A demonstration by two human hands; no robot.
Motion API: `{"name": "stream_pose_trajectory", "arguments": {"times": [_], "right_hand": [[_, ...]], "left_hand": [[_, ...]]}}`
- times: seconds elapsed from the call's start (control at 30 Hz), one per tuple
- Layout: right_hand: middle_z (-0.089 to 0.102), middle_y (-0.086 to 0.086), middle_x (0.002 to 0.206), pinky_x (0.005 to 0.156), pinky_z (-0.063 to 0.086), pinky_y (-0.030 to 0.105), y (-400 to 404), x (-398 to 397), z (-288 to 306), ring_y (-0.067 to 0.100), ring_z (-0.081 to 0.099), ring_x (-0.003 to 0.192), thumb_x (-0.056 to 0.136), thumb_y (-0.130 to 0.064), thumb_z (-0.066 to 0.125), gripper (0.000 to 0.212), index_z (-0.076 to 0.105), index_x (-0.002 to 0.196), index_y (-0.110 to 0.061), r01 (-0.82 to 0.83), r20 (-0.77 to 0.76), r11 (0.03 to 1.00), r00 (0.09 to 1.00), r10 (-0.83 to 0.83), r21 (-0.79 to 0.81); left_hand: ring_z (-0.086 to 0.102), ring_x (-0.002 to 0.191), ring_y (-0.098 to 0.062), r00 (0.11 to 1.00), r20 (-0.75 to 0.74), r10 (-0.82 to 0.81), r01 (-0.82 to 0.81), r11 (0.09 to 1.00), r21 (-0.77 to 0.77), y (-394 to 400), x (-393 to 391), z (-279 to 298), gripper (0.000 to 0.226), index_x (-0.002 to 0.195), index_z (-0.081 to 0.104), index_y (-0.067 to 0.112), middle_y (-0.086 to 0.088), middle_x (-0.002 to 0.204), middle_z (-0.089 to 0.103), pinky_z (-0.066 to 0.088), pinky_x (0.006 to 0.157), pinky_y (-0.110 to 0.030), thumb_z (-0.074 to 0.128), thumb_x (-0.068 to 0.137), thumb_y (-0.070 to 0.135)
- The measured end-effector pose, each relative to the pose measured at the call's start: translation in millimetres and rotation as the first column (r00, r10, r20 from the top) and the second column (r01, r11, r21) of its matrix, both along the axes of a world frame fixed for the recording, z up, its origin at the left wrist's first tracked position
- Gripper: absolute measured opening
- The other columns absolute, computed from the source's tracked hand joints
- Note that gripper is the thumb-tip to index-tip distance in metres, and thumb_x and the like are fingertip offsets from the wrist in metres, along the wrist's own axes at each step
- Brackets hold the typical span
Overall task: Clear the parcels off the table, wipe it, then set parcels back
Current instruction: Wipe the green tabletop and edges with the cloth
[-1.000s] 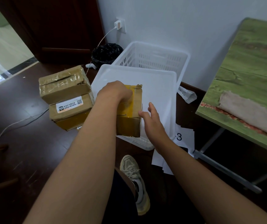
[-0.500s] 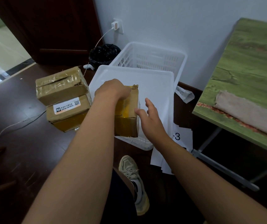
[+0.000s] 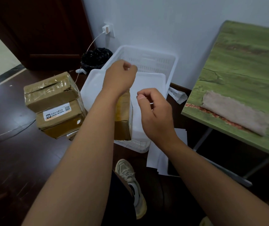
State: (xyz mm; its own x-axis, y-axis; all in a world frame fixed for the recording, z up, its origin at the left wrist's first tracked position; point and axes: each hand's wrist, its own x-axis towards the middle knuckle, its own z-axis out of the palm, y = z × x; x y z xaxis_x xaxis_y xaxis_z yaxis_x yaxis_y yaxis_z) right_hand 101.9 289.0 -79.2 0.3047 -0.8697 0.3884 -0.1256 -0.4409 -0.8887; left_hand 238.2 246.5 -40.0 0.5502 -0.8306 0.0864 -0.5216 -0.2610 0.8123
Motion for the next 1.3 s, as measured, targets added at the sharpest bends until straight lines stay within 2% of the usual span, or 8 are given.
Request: {"name": "stream_pose_trajectory", "arguments": {"times": [0.07,0.17,0.3,0.47,0.63,0.77,0.93,1.3], "right_hand": [[0.063,0.001,0.084,0.066,0.04,0.012,-1,-9,12,0.009,0.055,0.075,0.093,-0.009,0.051,0.013,0.064,0.091,-0.006,-0.006,-0.027,0.998,1.0,0.004,-0.066],[0.062,0.002,0.082,0.064,0.036,0.011,-9,-27,26,0.011,0.053,0.072,0.09,-0.007,0.053,0.011,0.064,0.087,-0.005,-0.021,-0.145,0.989,0.989,0.0,-0.145],[0.061,0.001,0.078,0.064,0.038,0.027,-27,-62,38,0.018,0.053,0.073,0.086,-0.016,0.053,0.011,0.061,0.081,-0.01,-0.034,-0.362,0.979,0.931,-0.042,-0.2],[0.063,0.003,0.082,0.068,0.036,0.034,-48,-121,48,0.024,0.054,0.079,0.086,-0.016,0.055,0.009,0.062,0.084,-0.011,0.054,-0.525,0.962,0.829,-0.193,-0.268],[0.064,0.009,0.097,0.079,0.038,0.036,-65,-183,40,0.031,0.054,0.096,0.089,-0.017,0.058,0.012,0.064,0.097,-0.011,0.181,-0.648,0.931,0.676,-0.351,-0.316],[0.062,0.009,0.105,0.083,0.039,0.037,-68,-215,33,0.031,0.052,0.103,0.092,-0.025,0.054,0.022,0.063,0.106,-0.011,0.207,-0.751,0.926,0.543,-0.377,-0.315],[0.056,0.002,0.094,0.069,0.036,0.034,-74,-234,42,0.025,0.05,0.091,0.092,-0.032,0.054,0.022,0.06,0.104,-0.014,0.188,-0.802,0.948,0.506,-0.318,-0.257],[0.057,0.001,0.087,0.072,0.045,0.039,-73,-244,44,0.025,0.051,0.085,0.097,-0.036,0.054,0.02,0.052,0.092,-0.018,0.129,-0.83,0.984,0.53,-0.176,-0.126]], "left_hand": [[0.063,0.098,-0.015,0.993,-0.112,-0.048,0.041,0.997,-0.066,-6,-15,5,0.016,0.096,0.067,0.019,0.009,0.094,0.066,0.05,0.087,-0.033,0.055,0.091,0.029],[0.067,0.095,-0.015,0.98,-0.16,-0.12,0.103,0.988,-0.112,-14,-39,11,0.011,0.087,0.066,0.024,0.009,0.095,0.069,0.052,0.093,-0.039,0.055,0.087,0.026],[0.067,0.096,-0.016,0.966,-0.103,-0.238,0.222,0.964,-0.143,-26,-78,15,0.017,0.099,0.067,0.021,0.003,0.1,0.07,0.051,0.094,-0.039,0.056,0.086,0.024],[0.065,0.091,-0.014,0.93,-0.073,-0.359,0.346,0.926,-0.152,-39,-117,17,0.017,0.103,0.066,0.023,0.008,0.09,0.066,0.051,0.091,-0.033,0.058,0.088,0.02],[0.055,0.074,-0.004,0.842,0.1,-0.53,0.529,0.848,0.038,-49,-153,20,0.021,0.109,0.065,0.025,0.012,0.082,0.06,0.041,0.067,-0.015,0.058,0.09,0.02],[0.055,0.087,-0.013,0.727,0.254,-0.638,0.593,0.77,0.235,-51,-173,19,0.014,0.102,0.066,0.022,0.007,0.091,0.06,0.036,0.07,-0.023,0.058,0.091,0.021],[0.053,0.079,-0.008,0.675,0.292,-0.677,0.603,0.735,0.31,-52,-181,16,0.005,0.092,0.063,0.02,0.013,0.083,0.058,0.037,0.063,-0.024,0.065,0.088,0.024],[0.053,0.089,-0.016,0.592,0.42,-0.688,0.6,0.724,0.34,-44,-191,17,0.009,0.087,0.058,0.024,0.006,0.094,0.056,0.042,0.078,-0.03,0.067,0.087,0.024]]}}
